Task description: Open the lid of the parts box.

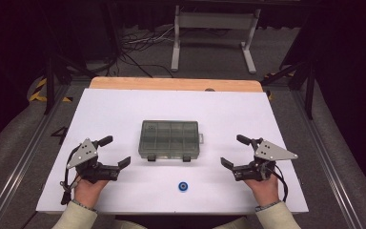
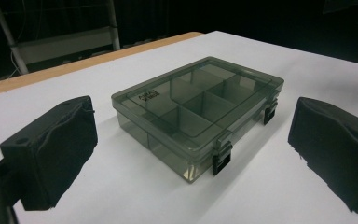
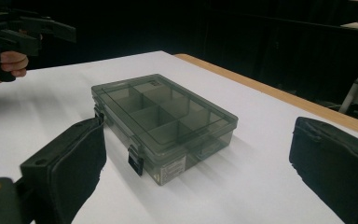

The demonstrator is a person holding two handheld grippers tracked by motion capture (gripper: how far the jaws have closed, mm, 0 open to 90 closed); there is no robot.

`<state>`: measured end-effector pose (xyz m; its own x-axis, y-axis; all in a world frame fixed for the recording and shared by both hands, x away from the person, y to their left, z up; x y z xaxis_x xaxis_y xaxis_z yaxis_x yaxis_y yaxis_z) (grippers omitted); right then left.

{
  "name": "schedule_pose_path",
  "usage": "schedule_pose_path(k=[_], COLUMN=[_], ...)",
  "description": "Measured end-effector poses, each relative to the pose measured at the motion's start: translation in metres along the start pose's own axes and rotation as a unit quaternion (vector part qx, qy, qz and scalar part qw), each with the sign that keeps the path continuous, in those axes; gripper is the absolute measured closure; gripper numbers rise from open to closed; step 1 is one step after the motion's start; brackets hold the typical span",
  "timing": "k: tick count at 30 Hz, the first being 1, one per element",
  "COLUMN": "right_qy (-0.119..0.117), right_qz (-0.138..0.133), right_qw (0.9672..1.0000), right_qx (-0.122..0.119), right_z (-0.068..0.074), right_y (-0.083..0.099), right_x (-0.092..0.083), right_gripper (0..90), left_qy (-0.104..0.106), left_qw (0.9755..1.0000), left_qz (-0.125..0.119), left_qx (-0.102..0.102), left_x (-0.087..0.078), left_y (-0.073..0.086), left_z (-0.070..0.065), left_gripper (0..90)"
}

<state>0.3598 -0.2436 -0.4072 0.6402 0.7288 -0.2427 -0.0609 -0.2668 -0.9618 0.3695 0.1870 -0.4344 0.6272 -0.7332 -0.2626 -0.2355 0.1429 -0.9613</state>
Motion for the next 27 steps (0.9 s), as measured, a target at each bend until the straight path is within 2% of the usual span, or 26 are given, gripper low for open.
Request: schedule_pose_path(k=[3,11,17,22,23,27], right_qy=[-0.004,-0.011,-0.018,-0.030,-0.033,-0.049], right_qz=[0.005,0.005,0.011,0.013,0.016,0.036], right_qw=[0.9999,0.9999,0.9997,0.9994,0.9993,0.9981], right_qx=[-0.009,-0.005,-0.012,-0.010,-0.007,-0.012], right_z=[0.001,0.000,0.001,0.002,0.002,0.005], right_y=[-0.003,-0.012,-0.018,-0.019,-0.019,-0.019], right_x=[0.007,0.022,0.039,0.048,0.050,0.057], right_gripper=[4.6,4.6,4.4,4.0,4.0,5.8], left_qy=[0.004,0.007,0.011,0.012,0.012,0.019], left_qw=[1.0000,0.9999,0.9999,0.9996,0.9993,0.9987], left_qz=[-0.001,0.002,0.007,0.010,0.016,0.034], left_qx=[-0.003,0.011,0.006,0.024,0.031,0.034], left_x=[0.004,0.018,0.029,0.033,0.034,0.037], left_y=[-0.002,-0.012,-0.013,-0.016,-0.017,-0.014], left_z=[-0.001,0.000,0.004,0.003,0.002,0.004], left_gripper=[2.2,2.1,2.2,2.3,2.4,2.6])
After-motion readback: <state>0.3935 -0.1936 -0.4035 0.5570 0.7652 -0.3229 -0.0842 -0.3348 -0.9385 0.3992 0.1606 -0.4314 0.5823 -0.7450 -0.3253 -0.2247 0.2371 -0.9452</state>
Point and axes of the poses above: each handheld gripper's, and its own axes: x roughly forward along the jaws, y roughly out of its underside, z roughly to its left, the point moved 4 cm from there along x, roughly forward along the jaws, and after that the axes turned 3 degrees about -x, right-handed, at the moved point
